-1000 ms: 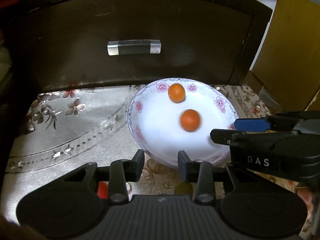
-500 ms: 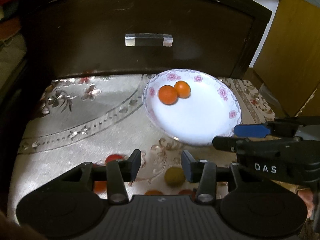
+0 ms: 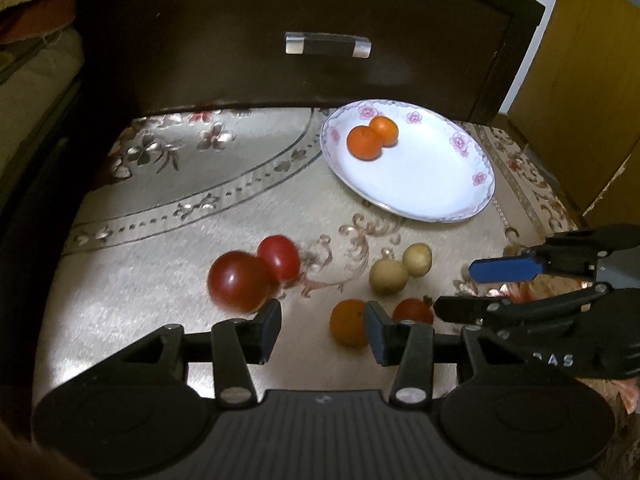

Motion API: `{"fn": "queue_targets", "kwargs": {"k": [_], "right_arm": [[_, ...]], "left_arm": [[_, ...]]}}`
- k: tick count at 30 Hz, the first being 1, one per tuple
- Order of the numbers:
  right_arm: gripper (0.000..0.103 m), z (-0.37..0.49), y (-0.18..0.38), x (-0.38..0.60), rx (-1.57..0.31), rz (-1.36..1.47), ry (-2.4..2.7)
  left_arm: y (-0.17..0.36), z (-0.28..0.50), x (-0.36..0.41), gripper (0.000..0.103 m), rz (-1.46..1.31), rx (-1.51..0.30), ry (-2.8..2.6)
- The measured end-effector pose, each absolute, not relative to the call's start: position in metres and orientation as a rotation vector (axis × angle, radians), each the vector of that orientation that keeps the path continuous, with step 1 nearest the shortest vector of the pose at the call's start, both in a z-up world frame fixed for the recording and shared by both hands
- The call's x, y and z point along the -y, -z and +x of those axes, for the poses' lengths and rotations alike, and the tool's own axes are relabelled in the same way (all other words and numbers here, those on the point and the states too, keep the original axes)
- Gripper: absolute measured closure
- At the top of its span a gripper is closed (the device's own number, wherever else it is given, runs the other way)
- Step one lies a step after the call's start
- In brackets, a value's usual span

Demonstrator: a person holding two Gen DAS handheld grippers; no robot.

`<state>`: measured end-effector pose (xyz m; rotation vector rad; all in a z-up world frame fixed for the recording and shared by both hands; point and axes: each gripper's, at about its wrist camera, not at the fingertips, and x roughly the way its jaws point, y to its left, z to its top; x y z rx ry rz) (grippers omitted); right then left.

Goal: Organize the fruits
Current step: 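Grasp the small red tomato with the right gripper while the left gripper approaches the mandarin, then close the left gripper on the mandarin while the right gripper holds the tomato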

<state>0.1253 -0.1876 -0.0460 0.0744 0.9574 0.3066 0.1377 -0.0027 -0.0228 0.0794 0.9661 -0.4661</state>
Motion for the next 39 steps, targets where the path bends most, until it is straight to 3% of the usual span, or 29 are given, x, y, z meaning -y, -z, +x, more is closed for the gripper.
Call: {"fn": "queue_targets", "kwargs": {"k": [7,12,24,29,39], "right_arm": [[0.056,0.124,0.051,0.169,-0.961,0.025,-0.377],[0.056,0.124,0.051,0.159,-0.962,0.007,-0.423],[0.056,0.126,0.060,0.142,-0.996,-0.007,-0.487],[0.075,0.127,0.062,0.134,-0.990,-0.020,-0.506],[0.078,0.123,0.056,0.152,-1.047,0.022,-0.455]], "left_arm": [[0.028,0.134,-0.002,0.052,0.104,-0.980,0.483],[0.019,0.136,-0.010,0.047,0.100,-0.948,0.485],[0.023,0.137,-0.009,0.046,0.100,-0.957,0.487],[0.026,0.138,-0.010,0.046,0.098,-0.965,0.485],[0.036,0.136,0.013,0.046,0.125,-0.980,0.548]]}}
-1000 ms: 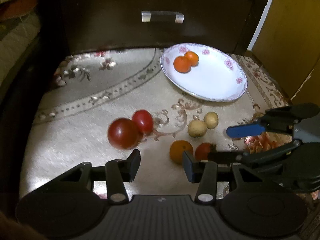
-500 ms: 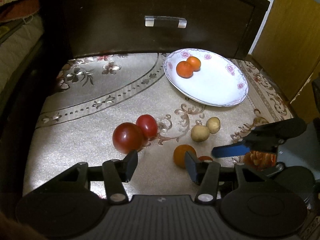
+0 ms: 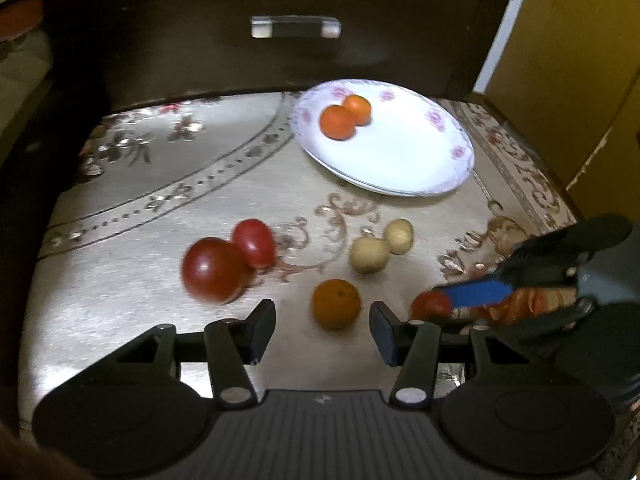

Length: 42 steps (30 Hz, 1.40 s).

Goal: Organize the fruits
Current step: 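Close the left gripper on the mandarin while the right gripper holds the tomato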

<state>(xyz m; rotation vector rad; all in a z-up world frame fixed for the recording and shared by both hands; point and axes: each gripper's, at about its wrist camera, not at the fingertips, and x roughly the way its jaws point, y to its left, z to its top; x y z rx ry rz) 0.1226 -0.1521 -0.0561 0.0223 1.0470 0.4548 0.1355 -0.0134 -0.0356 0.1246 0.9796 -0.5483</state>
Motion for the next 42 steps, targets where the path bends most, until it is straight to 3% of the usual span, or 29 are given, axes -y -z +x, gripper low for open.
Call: {"fn": "queue_targets", "kwargs": {"k": [11,21,42], "right_arm": [[0.078,0.113,0.060,0.188,-1.070,0.057,-0.324],[0.077,0.114,0.060,0.190,-1.040,0.020,-0.317],[0.074,0.113,0.061,0.177,-0.995,-0.085,-0.330]], "left_arm": [[0.055,0.143,0.036,0.047,0.189,-0.967,0.535],[0.056,0.135,0.037,0.066,0.209,-0.938,0.527],[0.057,0.129,0.041,0.065,0.245,-0.914,0.548]]}}
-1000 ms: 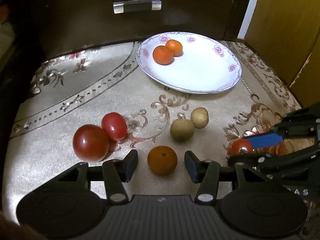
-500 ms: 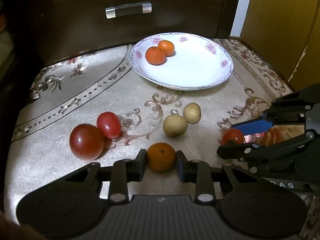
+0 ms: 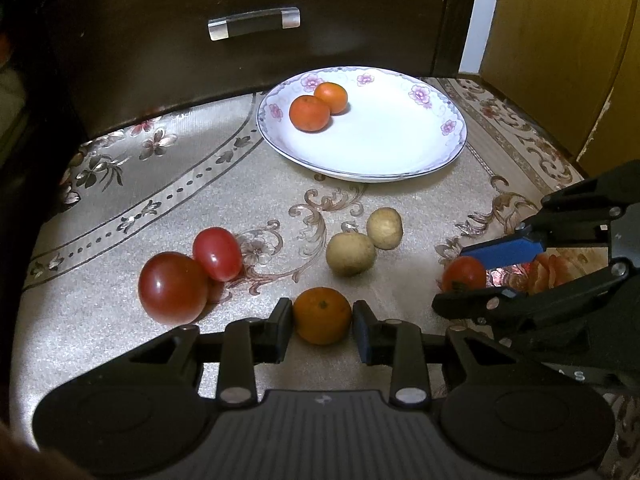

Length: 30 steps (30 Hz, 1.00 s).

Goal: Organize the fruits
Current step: 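Close the left gripper on the mandarin while the right gripper holds the tomato, then lift and carry the mandarin and tomato toward the white plate with both grippers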

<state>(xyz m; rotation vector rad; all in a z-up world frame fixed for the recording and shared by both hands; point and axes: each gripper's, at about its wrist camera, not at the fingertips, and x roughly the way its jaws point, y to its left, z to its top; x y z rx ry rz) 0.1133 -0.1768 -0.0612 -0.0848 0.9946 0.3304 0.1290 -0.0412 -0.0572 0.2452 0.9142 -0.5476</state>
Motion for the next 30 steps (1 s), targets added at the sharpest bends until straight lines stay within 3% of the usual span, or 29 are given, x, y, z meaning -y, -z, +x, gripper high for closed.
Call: {"fn": "queue_targets", "kwargs": {"k": [30], "right_arm": [[0.077,0.120,0.052,0.189,-1.003,0.004,-0.261]], "left_arm": [[0.044,0.131,0.054,0.067,0.230,-0.903,0.567]]}}
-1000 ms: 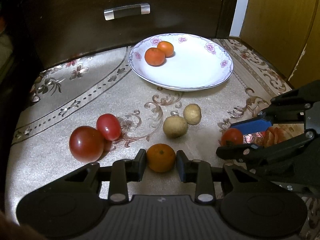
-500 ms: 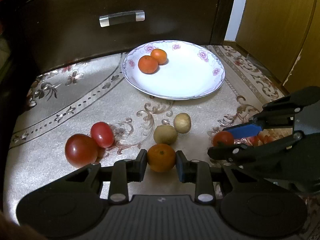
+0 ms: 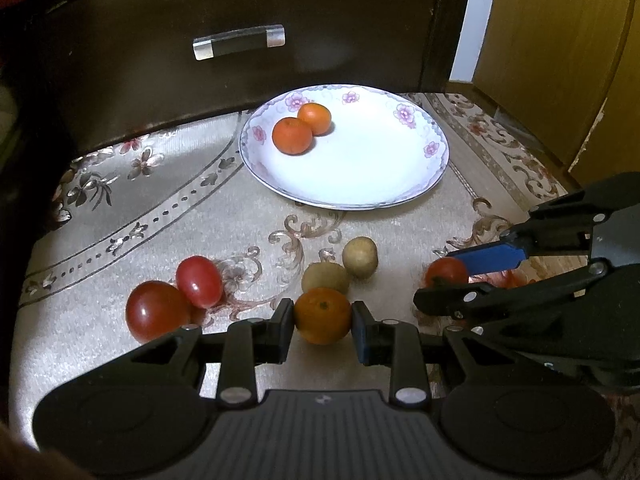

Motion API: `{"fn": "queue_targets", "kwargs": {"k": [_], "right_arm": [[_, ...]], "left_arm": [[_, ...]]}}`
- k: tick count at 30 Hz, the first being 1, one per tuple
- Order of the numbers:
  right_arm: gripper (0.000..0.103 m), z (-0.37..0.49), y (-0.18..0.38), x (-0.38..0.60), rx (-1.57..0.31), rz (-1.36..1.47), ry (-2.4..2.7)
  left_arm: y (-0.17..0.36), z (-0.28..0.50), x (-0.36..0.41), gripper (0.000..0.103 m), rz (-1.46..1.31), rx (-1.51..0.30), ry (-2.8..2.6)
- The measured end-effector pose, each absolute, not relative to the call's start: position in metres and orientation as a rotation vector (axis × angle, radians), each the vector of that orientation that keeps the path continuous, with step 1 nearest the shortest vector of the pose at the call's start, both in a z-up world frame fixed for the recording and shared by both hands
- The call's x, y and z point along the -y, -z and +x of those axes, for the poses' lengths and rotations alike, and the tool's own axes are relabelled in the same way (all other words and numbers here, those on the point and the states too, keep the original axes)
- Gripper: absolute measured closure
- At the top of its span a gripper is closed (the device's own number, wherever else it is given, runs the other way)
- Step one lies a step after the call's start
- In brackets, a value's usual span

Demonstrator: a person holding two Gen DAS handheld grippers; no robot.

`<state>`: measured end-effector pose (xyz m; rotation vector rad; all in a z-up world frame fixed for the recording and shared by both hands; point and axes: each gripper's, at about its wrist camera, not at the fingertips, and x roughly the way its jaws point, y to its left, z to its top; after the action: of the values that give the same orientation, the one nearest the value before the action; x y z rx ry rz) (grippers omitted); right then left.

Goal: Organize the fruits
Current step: 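Lift and carry the mandarin and tomato toward the white plate with both grippers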

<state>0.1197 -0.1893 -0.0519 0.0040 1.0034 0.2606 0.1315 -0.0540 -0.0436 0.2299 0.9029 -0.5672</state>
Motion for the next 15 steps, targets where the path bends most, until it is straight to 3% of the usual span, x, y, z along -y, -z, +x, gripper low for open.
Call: {"fn": "queue_targets", "kwargs": {"k": [15], "right_arm": [[0.077,0.1199,0.0438,0.1922,-0.975,0.012,-0.230]], "left_arm": [[0.0355,0.1355,0.0615,0.068,0.244,-0.870,0.554]]}}
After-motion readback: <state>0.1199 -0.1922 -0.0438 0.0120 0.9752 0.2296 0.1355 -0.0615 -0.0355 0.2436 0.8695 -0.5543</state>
